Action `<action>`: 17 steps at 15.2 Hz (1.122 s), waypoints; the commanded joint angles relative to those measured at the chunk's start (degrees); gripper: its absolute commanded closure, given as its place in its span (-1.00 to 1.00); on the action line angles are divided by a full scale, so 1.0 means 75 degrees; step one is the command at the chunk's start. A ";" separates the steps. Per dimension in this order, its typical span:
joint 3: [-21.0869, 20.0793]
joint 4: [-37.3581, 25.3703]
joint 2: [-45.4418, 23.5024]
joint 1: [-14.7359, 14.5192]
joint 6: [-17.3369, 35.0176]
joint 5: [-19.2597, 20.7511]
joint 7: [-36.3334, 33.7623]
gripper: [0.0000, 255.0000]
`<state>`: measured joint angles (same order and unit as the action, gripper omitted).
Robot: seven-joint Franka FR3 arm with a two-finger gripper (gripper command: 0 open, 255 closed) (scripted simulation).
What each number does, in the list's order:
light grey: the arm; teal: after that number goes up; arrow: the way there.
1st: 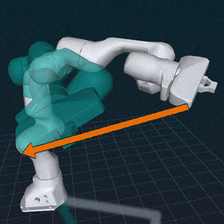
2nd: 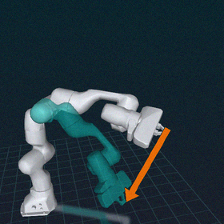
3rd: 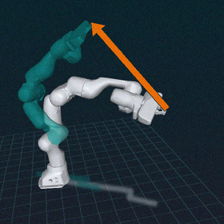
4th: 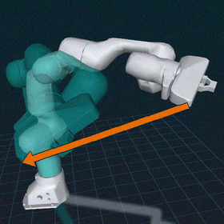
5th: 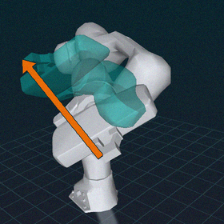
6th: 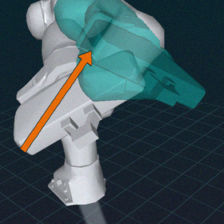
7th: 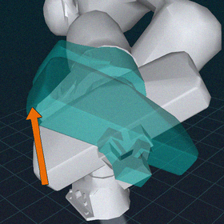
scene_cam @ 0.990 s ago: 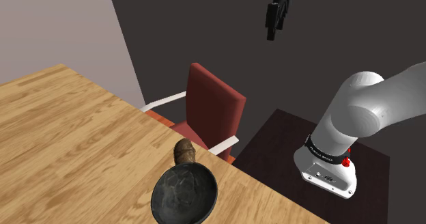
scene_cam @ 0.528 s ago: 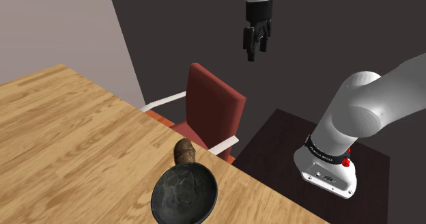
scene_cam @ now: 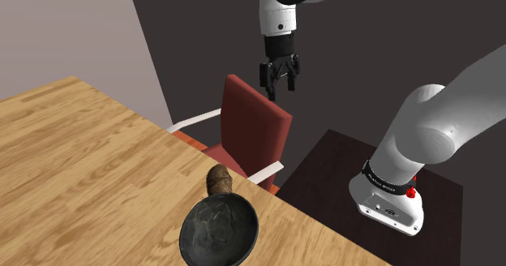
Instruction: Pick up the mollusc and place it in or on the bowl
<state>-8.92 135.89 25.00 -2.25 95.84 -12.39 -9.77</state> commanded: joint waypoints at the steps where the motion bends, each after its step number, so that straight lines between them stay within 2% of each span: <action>1: -0.0110 0.0005 -0.0482 -0.0053 0.0340 -0.0308 -0.0240 -1.00; 9: -0.0543 -0.0414 -0.2456 -0.0370 0.1449 -0.1529 -0.1083 -1.00; 17: -0.0891 -0.1365 -0.4632 -0.0712 0.2393 -0.2677 -0.1664 -1.00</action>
<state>-15.29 126.41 -7.70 -7.27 112.74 -31.23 -21.88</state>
